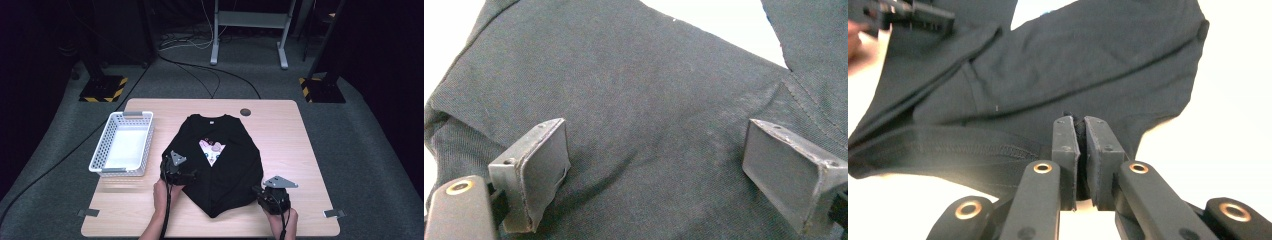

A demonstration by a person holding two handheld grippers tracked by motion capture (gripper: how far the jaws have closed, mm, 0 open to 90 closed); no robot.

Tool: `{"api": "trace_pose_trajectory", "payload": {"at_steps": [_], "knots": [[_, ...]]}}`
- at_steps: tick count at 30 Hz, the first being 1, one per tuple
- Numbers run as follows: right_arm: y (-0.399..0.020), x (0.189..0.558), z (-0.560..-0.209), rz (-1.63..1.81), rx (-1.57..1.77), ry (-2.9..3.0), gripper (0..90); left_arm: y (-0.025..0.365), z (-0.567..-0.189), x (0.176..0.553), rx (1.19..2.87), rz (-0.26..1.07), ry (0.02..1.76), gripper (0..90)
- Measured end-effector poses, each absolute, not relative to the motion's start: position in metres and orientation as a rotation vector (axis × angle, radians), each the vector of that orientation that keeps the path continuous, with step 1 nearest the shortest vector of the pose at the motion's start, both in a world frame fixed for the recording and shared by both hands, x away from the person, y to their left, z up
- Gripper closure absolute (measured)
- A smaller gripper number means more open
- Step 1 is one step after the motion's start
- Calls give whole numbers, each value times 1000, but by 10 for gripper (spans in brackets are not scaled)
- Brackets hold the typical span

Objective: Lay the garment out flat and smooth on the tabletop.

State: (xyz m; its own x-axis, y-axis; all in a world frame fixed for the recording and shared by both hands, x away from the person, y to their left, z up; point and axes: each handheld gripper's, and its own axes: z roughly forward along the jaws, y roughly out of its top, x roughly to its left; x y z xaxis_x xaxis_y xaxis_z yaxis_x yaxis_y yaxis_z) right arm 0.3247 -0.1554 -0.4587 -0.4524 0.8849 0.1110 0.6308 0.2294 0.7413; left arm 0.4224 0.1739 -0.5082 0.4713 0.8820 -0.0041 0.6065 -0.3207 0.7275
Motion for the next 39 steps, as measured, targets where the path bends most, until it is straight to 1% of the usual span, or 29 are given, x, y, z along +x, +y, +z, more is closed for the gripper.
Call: {"api": "trace_pose_trajectory", "payload": {"at_steps": [6, 7, 8, 10, 13, 14, 15, 16, 18, 19, 22, 24, 25, 27, 32, 39], "knots": [[-165, 305, -460, 1053, 1431, 2187, 819, 174, -508, 422, 2048, 529, 1228, 117], [-170, 298, -458, 1061, 1438, 2179, 793, 174, -508, 422, 2049, 529, 1228, 117], [-170, 298, -458, 1061, 1438, 2179, 793, 174, -508, 422, 2049, 529, 1228, 117], [-175, 290, -455, 1073, 1449, 2164, 743, 174, -508, 422, 2049, 529, 1228, 117], [-184, 279, -449, 1084, 1467, 2131, 617, 174, -508, 422, 2049, 529, 1228, 117], [-186, 279, -448, 1086, 1470, 2124, 588, 174, -508, 422, 2049, 528, 1228, 116], [-190, 282, -449, 1070, 1479, 2107, 465, 174, -508, 422, 2049, 528, 1228, 117], [-190, 282, -449, 1070, 1479, 2107, 465, 174, -508, 422, 2049, 528, 1228, 117], [-192, 291, -453, 1049, 1493, 2100, 380, 174, -508, 422, 2049, 528, 1228, 116], [-191, 304, -460, 1023, 1485, 2095, 283, 174, -508, 422, 2049, 528, 1228, 117], [-187, 326, -473, 986, 1482, 2101, 187, 174, -508, 422, 2046, 527, 1230, 117], [-184, 339, -482, 948, 1481, 2088, 152, 174, -508, 422, 2045, 526, 1232, 117], [-183, 345, -486, 945, 1483, 2089, 152, 174, -508, 423, 2046, 525, 1231, 117], [-180, 356, -493, 911, 1480, 2092, 124, 174, -508, 423, 2045, 525, 1231, 117], [-175, 370, -505, 844, 1463, 2088, 74, 175, -508, 425, 2051, 523, 1223, 117], [-179, 382, -508, 883, 1483, 2090, 55, 175, -508, 429, 2054, 521, 1220, 117]]}}
